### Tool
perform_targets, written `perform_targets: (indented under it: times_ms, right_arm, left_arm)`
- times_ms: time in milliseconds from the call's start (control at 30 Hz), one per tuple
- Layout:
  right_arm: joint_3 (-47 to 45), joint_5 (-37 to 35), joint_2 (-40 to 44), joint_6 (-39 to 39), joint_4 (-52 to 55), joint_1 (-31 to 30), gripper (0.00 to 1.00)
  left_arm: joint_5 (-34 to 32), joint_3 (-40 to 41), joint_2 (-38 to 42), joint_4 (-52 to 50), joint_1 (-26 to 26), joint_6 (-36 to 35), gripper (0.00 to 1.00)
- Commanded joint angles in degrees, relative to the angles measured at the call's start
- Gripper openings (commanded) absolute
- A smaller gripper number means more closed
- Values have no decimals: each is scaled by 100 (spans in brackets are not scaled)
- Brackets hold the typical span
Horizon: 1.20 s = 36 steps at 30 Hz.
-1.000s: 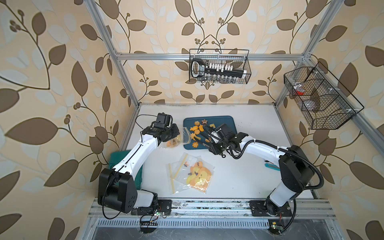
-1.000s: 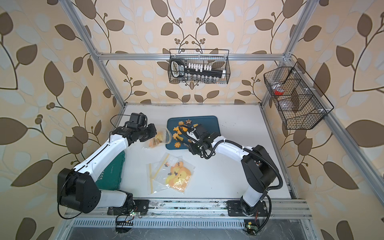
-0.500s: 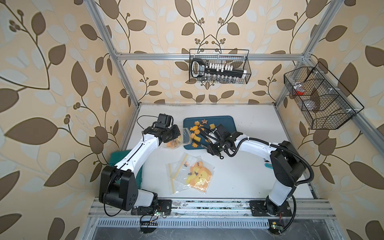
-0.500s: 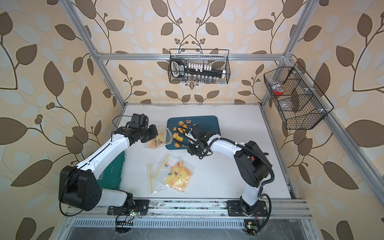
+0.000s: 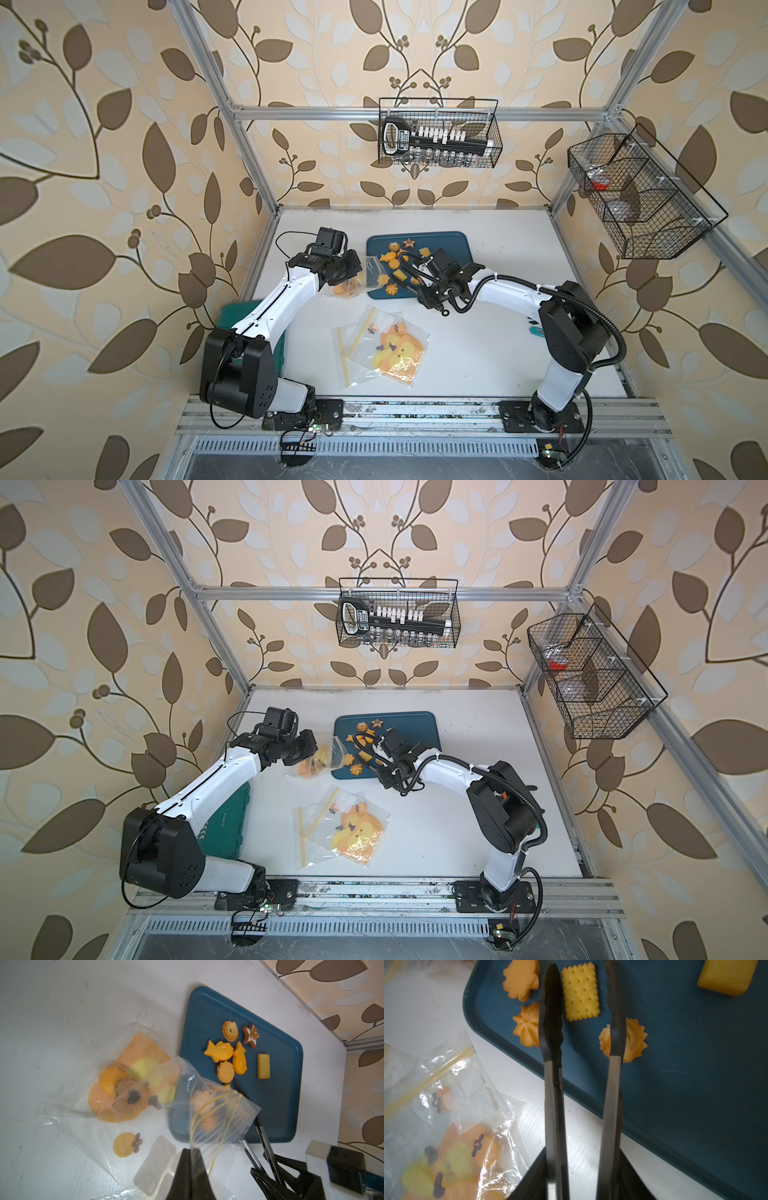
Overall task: Put the cookies into a resealable bag to prevent moisture
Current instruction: Pick up the cookie from the tray, then place the cookie in the ziploc bag.
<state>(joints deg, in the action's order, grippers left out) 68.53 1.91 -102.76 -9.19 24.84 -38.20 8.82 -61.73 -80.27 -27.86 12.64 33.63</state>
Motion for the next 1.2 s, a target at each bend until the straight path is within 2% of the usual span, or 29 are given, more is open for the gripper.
perform_targets:
  times_ms: [0,233,400,633,833,967,1167]
  right_arm:
    - [-12,33,119,73,-5,5,50]
    - [88,-73,-41,106,-4,3,51]
    - [84,-75,-39,102,-18,5,38]
    - [-327,-392,670,-3,-383,5,31]
    - [-759,-590,1392,-57,-750,-10,27]
    - [-893,-308,1774,63,-947,-124,27]
    - [-830,651,1874,395,-1161,-569,27]
  left_arm:
    - [109,1,-24,100,-69,-49,0]
    - [105,-5,-41,113,-69,-49,0]
    - [116,-23,-101,84,-69,-84,0]
    - [296,-84,-191,118,-69,-137,0]
    - [549,-197,-577,148,-58,-204,0]
    - [634,-263,-708,149,-59,-209,0]
    - [726,-304,-773,184,-57,-215,0]
